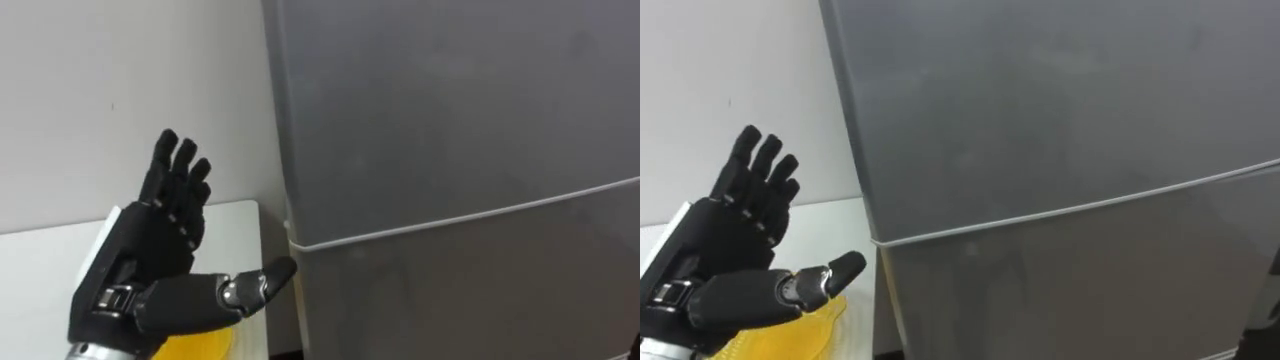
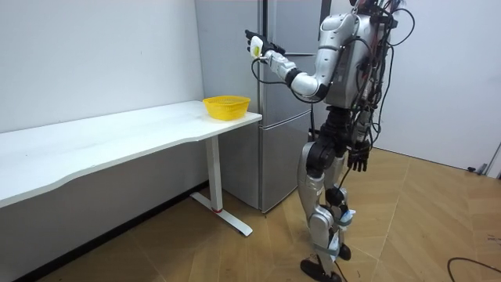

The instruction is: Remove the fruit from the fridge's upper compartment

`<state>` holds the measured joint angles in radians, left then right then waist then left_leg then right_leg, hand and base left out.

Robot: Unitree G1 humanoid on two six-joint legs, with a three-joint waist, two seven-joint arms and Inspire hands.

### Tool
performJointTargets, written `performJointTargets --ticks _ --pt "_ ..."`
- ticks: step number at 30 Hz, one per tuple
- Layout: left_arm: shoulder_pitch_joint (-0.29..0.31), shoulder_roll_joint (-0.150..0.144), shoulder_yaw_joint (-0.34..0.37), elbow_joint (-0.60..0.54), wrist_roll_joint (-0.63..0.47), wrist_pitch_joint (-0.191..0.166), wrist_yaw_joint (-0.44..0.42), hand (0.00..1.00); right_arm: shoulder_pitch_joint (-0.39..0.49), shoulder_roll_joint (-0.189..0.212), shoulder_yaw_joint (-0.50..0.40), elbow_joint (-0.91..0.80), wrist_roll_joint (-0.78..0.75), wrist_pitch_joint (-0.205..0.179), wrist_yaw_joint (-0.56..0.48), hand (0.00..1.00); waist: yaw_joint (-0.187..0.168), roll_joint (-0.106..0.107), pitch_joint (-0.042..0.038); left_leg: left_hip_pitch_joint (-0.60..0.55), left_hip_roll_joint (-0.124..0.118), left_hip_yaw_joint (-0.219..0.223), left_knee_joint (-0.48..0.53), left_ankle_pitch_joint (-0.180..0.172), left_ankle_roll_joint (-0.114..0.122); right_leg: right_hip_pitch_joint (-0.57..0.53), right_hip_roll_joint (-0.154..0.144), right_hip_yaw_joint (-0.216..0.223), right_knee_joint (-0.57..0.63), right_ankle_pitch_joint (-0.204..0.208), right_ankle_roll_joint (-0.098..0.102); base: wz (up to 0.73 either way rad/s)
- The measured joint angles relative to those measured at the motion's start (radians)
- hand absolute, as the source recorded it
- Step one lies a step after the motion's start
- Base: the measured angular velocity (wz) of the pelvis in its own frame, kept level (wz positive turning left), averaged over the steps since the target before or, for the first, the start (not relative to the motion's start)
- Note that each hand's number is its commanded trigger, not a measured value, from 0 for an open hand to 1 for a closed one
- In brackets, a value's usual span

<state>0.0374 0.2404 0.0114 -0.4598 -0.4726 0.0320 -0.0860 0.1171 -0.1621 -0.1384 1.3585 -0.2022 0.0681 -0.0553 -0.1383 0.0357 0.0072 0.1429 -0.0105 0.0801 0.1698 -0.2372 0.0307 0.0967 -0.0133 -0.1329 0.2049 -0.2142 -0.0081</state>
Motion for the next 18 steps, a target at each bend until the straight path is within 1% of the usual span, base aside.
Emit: performJointTargets --ticks 4,8,12,15,18 --pt "0.000 0.000 -0.023 0.000 -0.010 0.014 -0.043 0.00 -0.012 -0.002 0.022 0.003 0.000 0.018 0.000 0.00 0.000 0.000 0.0001 -0.006 0.004 -0.001 0.000 0.000 0.000 0.000 0.001 0.000 0.000 0.000 -0.001 0.00" --pt "-0.001 0.000 -0.045 0.000 -0.043 0.026 -0.086 0.00 -0.021 -0.009 0.037 0.002 0.000 0.017 0.004 0.00 -0.003 -0.006 0.0030 -0.008 0.005 -0.001 -0.001 0.000 0.000 -0.001 0.001 0.000 0.000 0.001 -0.001 0.00" --pt "-0.004 0.000 -0.055 0.000 -0.047 0.031 -0.112 0.00 -0.030 -0.010 0.038 0.002 0.001 0.016 0.007 0.00 -0.005 -0.013 0.0067 -0.008 0.005 0.002 0.000 0.000 0.000 -0.002 0.001 0.000 -0.001 0.001 -0.001 0.00" --pt "-0.024 -0.001 -0.072 0.000 -0.047 0.031 -0.120 0.00 -0.029 -0.011 0.047 0.000 0.002 0.013 0.010 0.00 -0.006 -0.021 0.0084 -0.008 0.006 0.002 -0.001 0.000 0.000 0.000 0.001 -0.005 -0.001 0.001 -0.001 0.03" --pt "-0.039 -0.001 -0.100 0.000 -0.047 0.031 -0.127 0.00 -0.031 -0.012 0.077 0.000 0.003 0.009 0.010 0.00 -0.006 -0.024 0.0062 -0.008 0.006 0.002 -0.001 0.000 0.000 0.000 0.001 -0.004 -0.001 0.001 -0.001 0.00"
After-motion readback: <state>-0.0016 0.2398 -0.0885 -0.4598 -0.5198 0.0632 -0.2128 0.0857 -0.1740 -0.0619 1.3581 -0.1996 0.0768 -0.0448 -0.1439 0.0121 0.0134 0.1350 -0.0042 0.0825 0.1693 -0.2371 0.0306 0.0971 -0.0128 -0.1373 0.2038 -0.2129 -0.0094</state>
